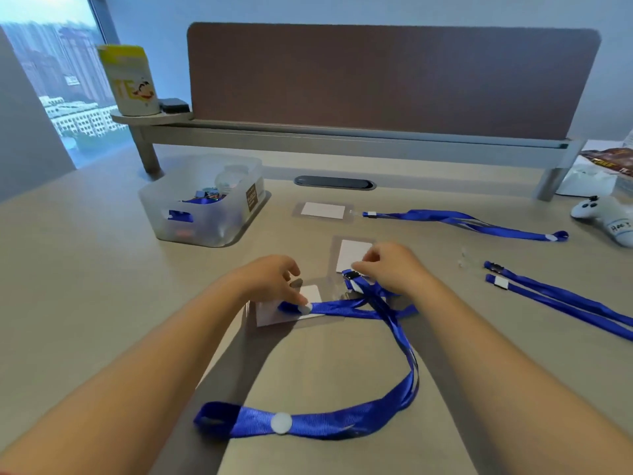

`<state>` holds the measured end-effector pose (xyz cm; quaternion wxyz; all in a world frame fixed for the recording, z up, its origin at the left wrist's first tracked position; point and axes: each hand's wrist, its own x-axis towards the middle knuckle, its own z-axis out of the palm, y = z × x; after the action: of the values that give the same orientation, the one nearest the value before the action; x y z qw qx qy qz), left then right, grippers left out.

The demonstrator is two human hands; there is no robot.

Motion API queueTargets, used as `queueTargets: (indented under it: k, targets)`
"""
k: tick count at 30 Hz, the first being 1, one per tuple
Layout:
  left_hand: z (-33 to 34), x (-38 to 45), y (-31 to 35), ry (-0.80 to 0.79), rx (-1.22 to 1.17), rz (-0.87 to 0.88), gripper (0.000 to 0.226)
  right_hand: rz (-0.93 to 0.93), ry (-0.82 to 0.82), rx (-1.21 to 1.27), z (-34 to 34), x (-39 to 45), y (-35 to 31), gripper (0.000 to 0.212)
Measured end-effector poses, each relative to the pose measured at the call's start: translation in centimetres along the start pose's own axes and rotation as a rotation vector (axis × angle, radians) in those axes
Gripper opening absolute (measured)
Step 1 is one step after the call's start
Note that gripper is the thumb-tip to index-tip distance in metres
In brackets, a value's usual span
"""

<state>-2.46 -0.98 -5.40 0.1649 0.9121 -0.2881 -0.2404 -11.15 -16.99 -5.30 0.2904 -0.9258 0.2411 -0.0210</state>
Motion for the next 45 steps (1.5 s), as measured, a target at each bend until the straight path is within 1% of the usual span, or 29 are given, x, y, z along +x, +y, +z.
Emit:
queueTargets:
  k: [2,4,6,8,10,12,13,14,16,19,21,23,27,30,34,38,40,42,45]
  targets:
    - [0.3,-0.4,0.0,0.020,0.034,0.009,0.061,0.033,-0.048,-0.145,0.8,-0.5,-0.2,0.043]
    - [0.5,-0.5,-0.1,0.041,0.043,0.014,0.060,0.061,-0.062,-0.250,1.4,-0.7,-0.3,0.041]
    - [0.5,-0.6,0.0,0.063,0.030,0.029,0.055,0.083,-0.038,-0.264,1.7,-0.5,-0.3,0.033]
    - [0.3,-0.5,0.1,0.107,0.008,0.062,0.051,0.090,-0.027,-0.221,1.5,-0.4,-0.5,0.026]
    - [0.1,-0.3,0.4,0.179,-0.006,0.110,0.050,0.070,-0.024,-0.116,0.9,-0.3,-0.6,0.013]
    - [-0.1,0.2,0.9,0.252,-0.018,0.150,0.053,0.033,-0.013,0.032,-0.2,-0.5,-0.9,0.026]
    - [-0.1,0.5,1.3,0.282,-0.018,0.175,0.055,0.015,-0.002,0.103,-0.8,-0.5,-1.0,0.028]
    - [-0.1,0.8,1.7,0.305,-0.012,0.204,0.057,-0.015,0.018,0.167,-1.3,-0.5,-1.1,0.025]
    - [0.0,1.5,2.7,0.322,0.008,0.260,0.063,-0.060,0.037,0.293,-2.3,-0.6,-1.3,0.005]
    - [0.4,2.5,4.0,0.294,-0.003,0.304,0.072,-0.124,0.094,0.421,-3.4,-0.3,-1.3,0.019]
    - [0.8,3.0,4.6,0.304,-0.024,0.324,0.073,-0.151,0.146,0.517,-4.2,-0.4,-1.4,0.019]
    - [0.9,3.3,5.0,0.381,-0.094,0.344,0.062,-0.135,0.172,0.607,-4.8,-0.2,-1.4,0.016]
    - [0.6,3.5,5.8,0.525,-0.265,0.379,0.026,-0.096,0.147,0.754,-5.4,-0.1,-1.1,0.018]
    - [0.1,3.5,6.2,0.623,-0.323,0.381,0.018,-0.057,0.138,0.839,-5.6,0.0,-0.8,0.026]
    - [-0.7,2.8,6.3,0.765,-0.348,0.394,0.019,0.028,0.128,0.800,-5.6,0.0,-0.5,0.026]
    - [-1.6,1.8,6.2,0.847,-0.242,0.458,0.020,0.067,0.026,0.703,-5.1,-0.3,-0.7,0.016]
    - [-2.1,1.5,6.2,0.855,-0.164,0.482,0.020,0.039,-0.014,0.674,-4.8,-0.4,-1.1,0.016]
    - [-2.5,1.2,6.2,0.831,-0.120,0.490,0.021,-0.017,-0.027,0.705,-4.4,-0.5,-1.5,0.015]
    - [-2.6,0.6,6.0,0.777,-0.065,0.495,0.020,-0.105,0.014,0.706,-4.0,-0.5,-2.2,0.018]
